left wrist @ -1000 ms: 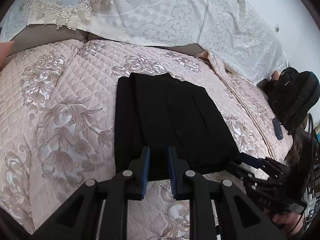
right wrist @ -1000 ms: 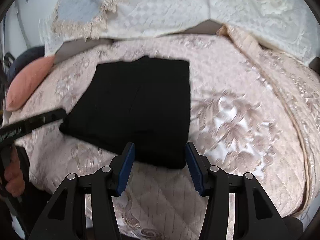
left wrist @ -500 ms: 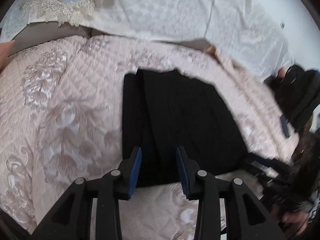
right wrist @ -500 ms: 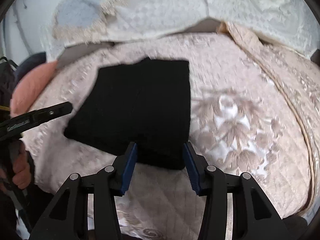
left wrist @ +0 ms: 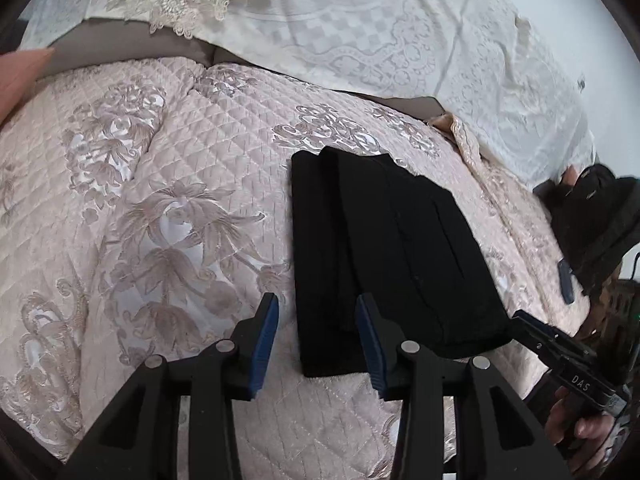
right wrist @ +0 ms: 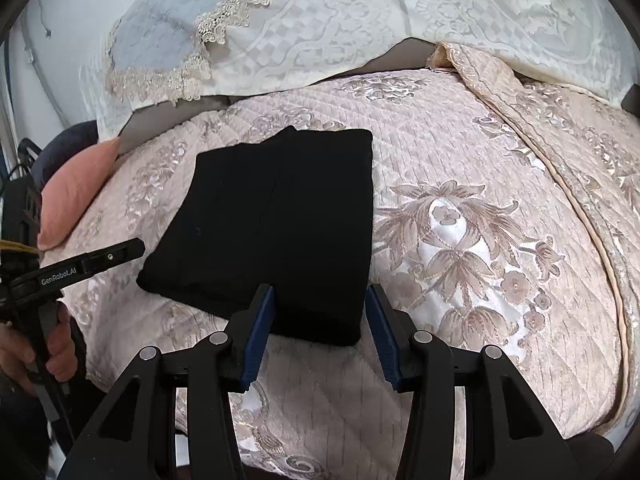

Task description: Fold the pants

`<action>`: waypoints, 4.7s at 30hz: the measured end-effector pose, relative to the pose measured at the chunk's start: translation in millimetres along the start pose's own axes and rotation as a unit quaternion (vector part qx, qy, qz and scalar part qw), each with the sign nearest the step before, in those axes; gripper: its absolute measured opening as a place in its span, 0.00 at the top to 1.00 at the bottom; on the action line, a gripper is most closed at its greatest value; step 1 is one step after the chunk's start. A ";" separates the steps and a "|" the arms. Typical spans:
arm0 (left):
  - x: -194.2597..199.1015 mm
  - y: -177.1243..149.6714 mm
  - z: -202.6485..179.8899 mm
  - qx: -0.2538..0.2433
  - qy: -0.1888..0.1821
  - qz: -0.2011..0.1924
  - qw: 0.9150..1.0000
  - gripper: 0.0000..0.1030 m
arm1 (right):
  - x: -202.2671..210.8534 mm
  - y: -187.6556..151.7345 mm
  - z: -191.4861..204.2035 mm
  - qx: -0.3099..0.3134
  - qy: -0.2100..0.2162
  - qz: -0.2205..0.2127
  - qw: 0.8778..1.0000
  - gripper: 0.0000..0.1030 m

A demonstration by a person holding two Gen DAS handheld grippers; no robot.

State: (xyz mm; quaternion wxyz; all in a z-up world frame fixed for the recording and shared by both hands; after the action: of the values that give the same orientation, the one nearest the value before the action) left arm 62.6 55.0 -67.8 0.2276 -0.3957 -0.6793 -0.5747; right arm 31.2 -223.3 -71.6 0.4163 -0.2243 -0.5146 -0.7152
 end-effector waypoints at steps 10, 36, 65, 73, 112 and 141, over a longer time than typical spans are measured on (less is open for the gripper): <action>-29.6 19.6 -9.3 -0.021 -0.026 0.006 0.999 0.46 | -14.5 27.1 -13.5 -0.026 0.020 0.005 0.999 0.53; -66.3 31.2 -9.8 -0.010 -0.053 -0.001 0.999 0.34 | -74.1 53.4 -20.8 -0.072 0.087 0.062 0.992 0.51; -41.0 50.0 -30.1 -0.059 -0.019 -0.020 0.998 0.77 | -62.4 67.2 -4.7 -0.075 0.108 0.050 0.990 0.85; -18.4 70.9 -33.8 -0.078 -0.024 -0.049 0.995 0.79 | -39.9 85.4 30.3 -0.031 0.125 0.031 0.991 0.86; -80.4 142.3 126.4 -0.013 0.023 -0.052 0.998 0.74 | -205.9 167.9 90.7 -0.027 0.118 0.101 0.987 0.75; -52.6 140.0 84.9 -0.063 0.067 -0.065 0.994 0.71 | -173.8 159.8 128.0 0.135 0.035 0.013 0.990 0.69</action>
State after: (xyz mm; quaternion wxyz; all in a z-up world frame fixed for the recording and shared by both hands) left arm 217.6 125.7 -44.0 0.2092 -0.3253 -0.6492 -0.6549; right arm 245.6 -61.5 -66.7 0.4700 -0.1476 -0.5882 -0.6414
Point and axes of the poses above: each gripper's, at about its wrist camera, not at the fingertips, and x roughly against the way its jaws point, z to its left, y to its top, the point moved 5 cm from there along -x, roughly the way its jaws point, and after that the axes turned 10 degrees about -x, right-handed, at the moved point
